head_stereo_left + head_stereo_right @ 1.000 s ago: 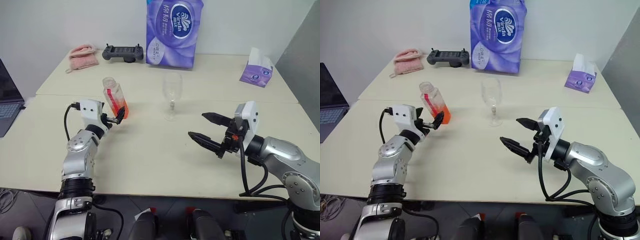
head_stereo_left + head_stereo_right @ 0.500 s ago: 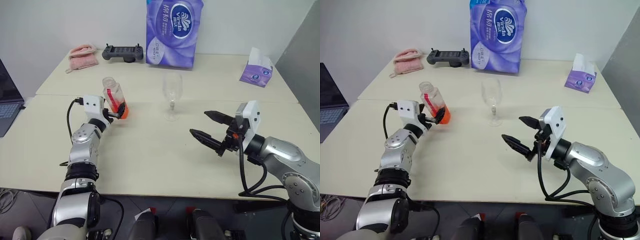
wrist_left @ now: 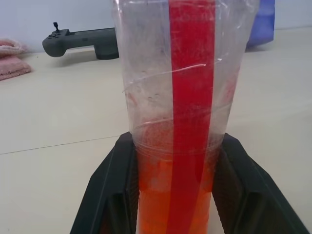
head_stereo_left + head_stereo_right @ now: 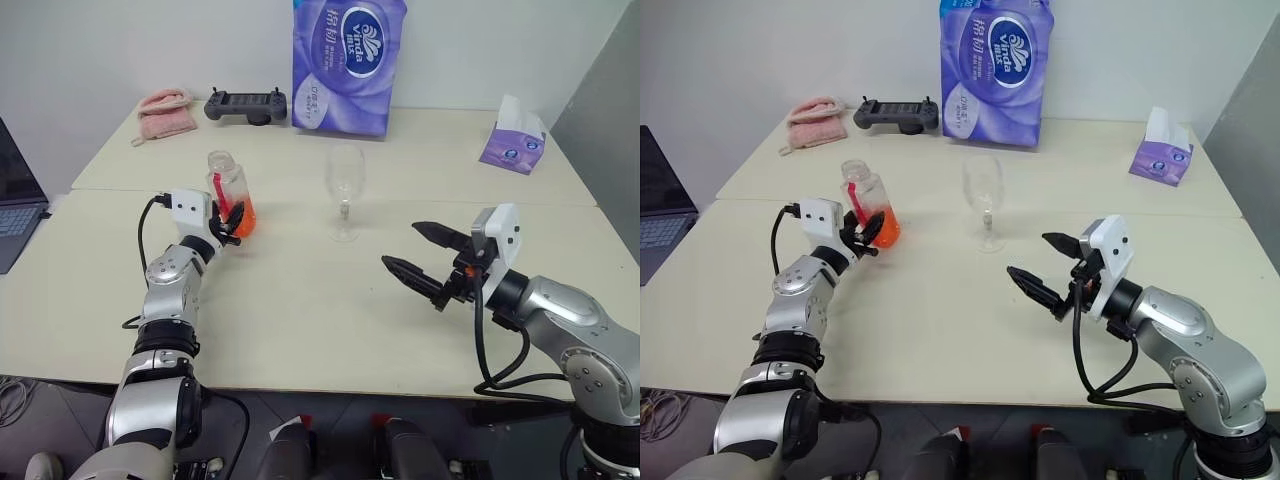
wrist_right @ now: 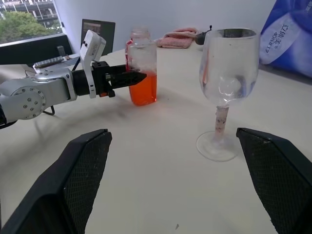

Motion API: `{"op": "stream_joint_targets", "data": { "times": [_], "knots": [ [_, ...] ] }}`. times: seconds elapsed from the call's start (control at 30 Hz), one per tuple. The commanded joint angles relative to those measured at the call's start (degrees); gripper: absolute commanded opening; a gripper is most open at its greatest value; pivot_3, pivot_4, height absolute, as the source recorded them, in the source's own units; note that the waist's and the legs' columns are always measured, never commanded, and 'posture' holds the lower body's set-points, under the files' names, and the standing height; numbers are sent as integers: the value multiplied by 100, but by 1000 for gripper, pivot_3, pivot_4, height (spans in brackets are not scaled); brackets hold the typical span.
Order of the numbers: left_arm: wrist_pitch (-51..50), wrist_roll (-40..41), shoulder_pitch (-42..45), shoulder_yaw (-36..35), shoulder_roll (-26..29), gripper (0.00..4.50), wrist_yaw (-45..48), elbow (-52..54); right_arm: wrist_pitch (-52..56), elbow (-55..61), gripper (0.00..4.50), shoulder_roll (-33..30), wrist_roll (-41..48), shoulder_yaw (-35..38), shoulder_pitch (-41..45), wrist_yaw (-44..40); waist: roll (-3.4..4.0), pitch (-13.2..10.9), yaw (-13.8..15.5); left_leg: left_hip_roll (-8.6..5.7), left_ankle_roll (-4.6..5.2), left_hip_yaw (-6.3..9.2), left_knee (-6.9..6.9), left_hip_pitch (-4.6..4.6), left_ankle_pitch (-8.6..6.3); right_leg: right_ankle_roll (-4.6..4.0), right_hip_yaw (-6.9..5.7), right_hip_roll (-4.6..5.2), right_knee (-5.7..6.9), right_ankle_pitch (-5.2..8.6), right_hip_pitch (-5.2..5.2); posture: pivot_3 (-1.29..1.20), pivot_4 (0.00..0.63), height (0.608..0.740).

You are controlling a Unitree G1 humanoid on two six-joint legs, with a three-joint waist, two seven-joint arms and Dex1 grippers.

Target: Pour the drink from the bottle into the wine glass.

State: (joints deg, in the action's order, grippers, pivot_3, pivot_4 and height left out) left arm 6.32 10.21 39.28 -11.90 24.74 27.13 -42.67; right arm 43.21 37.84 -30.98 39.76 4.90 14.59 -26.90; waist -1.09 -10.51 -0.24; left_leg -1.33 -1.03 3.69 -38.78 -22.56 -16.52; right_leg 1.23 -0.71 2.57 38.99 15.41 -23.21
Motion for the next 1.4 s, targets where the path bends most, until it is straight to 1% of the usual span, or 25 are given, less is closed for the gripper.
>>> {"op": "stream_joint_targets", "data": {
  "times": [0.03,0.17,0.3,0.47,0.6,0.73,0.97,1.4],
  "knots": [
    [159,-328,476,243,256,1638,19,412,-257,186,4500,77,-87,129,148,157,-2,-1,0,0,0,1,0,-1,0,0,0,-1,0,0,0,0,150,740],
    [299,-773,1107,651,398,1638,83,488,-433,82,4500,168,-229,166,427,341,-5,-3,1,-3,-3,9,-8,-15,2,2,-4,-7,0,-1,-7,0,150,740],
    [444,-1149,1660,1033,492,1638,245,487,-652,-185,4500,270,-334,183,716,339,-5,-3,1,-6,-9,6,-8,-17,5,3,-5,-7,-4,-2,-7,0,150,740],
    [836,-1595,2113,1408,672,1638,409,250,-1168,-507,4500,499,-530,194,1097,352,-4,-3,-47,-2,-8,-6,-6,-14,5,3,2,-12,2,-2,-13,0,150,740],
    [1166,-1908,2442,1638,814,1638,453,-30,-1576,-605,4500,550,-795,106,1103,230,-5,-3,-69,1,-7,-5,-5,-17,4,3,1,-18,1,-2,-17,0,150,740],
    [1574,-2441,2739,1986,1010,1638,307,-411,-1787,-664,4500,572,-972,-21,1008,112,-5,-3,-81,-1,-6,-8,-5,-21,4,3,2,-18,2,-2,-23,0,150,740],
    [2086,-3372,3195,2508,1227,1638,-240,-1031,-1802,-671,4500,651,-1041,-124,980,65,-5,-3,-117,-1,-3,-8,-6,-22,2,3,2,-18,4,-2,-23,0,150,740],
    [2653,-4227,3684,3101,1182,1638,-812,-1524,-1720,-598,4500,800,-1127,-147,909,159,-5,-3,-125,-1,-4,-10,-7,-26,3,4,2,-18,6,-2,-28,0,150,740]
  ]
}}
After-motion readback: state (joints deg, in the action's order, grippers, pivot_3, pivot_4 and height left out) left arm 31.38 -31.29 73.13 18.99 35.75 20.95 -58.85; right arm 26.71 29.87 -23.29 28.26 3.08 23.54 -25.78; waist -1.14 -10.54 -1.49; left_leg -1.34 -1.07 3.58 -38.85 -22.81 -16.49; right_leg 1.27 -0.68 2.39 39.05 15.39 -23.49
